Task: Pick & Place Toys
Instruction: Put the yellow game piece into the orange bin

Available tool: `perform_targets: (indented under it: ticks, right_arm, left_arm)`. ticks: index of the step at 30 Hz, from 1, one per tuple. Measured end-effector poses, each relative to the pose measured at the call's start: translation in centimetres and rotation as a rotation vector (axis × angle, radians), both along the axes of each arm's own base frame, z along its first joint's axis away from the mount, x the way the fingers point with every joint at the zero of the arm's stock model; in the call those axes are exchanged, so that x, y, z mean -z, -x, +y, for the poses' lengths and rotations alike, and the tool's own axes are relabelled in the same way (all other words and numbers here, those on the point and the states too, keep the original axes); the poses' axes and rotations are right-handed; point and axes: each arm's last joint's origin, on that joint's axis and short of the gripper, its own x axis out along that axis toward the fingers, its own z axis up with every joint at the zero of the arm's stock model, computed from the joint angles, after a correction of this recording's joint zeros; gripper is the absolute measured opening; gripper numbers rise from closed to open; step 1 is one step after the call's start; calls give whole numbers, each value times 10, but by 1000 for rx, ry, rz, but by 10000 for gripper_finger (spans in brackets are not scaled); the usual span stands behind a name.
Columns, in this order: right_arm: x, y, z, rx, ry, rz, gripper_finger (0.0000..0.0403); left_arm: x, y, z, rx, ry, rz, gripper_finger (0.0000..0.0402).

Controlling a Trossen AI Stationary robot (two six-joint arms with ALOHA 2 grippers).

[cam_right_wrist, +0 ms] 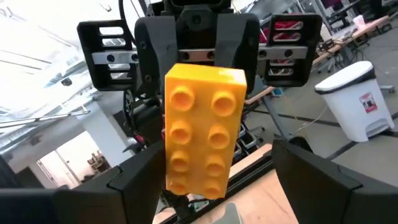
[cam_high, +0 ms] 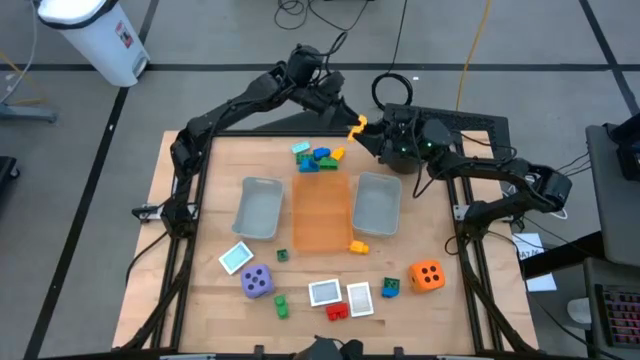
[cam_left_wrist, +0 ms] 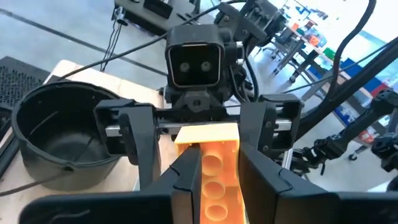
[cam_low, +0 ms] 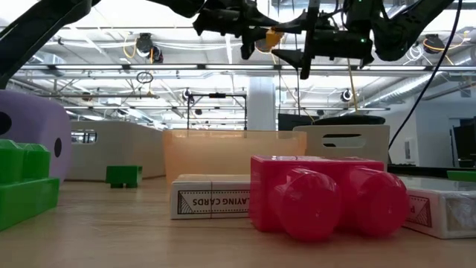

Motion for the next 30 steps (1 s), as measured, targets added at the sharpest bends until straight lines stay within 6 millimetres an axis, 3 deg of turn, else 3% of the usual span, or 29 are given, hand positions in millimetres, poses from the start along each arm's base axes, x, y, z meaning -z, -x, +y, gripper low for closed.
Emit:
perform_targets:
  ticks: [5, 14, 30]
  right_arm:
    - [0, 0, 1, -6, -14, -7, 248]
    - [0, 0, 1, -19, -31, -9, 137]
    - [-7, 4, -2, -28, -32, -78, 137]
  left_arm:
    - [1, -1, -1, -22, -6, 10, 76]
    - [1, -6, -7, -63, -29, 23, 77]
    - [-9, -10, -6, -109, -30, -58, 224]
